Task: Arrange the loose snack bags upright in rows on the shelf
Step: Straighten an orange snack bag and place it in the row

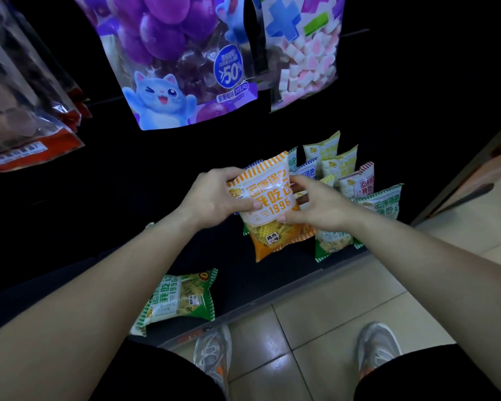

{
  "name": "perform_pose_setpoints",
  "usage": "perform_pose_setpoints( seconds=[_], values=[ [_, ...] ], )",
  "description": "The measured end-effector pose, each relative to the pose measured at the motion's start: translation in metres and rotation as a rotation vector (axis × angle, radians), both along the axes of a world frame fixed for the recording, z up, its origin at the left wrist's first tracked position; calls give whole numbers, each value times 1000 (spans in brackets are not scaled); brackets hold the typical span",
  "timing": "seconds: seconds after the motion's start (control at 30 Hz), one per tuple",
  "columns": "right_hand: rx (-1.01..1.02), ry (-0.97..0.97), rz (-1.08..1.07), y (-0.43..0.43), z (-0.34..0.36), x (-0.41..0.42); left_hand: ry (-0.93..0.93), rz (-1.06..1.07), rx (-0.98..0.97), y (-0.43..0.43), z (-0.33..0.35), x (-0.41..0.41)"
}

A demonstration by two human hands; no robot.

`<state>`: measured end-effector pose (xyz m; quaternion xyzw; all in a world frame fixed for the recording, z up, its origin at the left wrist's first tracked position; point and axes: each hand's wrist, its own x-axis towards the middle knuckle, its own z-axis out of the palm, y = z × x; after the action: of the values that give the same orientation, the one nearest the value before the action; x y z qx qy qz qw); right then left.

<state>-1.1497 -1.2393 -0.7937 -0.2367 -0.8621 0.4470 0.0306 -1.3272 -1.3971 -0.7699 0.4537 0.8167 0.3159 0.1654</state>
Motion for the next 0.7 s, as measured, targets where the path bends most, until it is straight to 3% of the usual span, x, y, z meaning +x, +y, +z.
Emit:
perform_pose_setpoints(
  seconds=[0.07, 0.23, 0.7],
  values=[
    [106, -67, -42, 9, -6, 8, 116, 45, -62, 5, -13, 1],
    [118, -246, -99, 42, -20, 34, 290, 97, -291, 18, -63, 2],
    [237, -408, -41, 63, -60, 55, 94, 215, -282, 69, -166, -9]
  ],
)
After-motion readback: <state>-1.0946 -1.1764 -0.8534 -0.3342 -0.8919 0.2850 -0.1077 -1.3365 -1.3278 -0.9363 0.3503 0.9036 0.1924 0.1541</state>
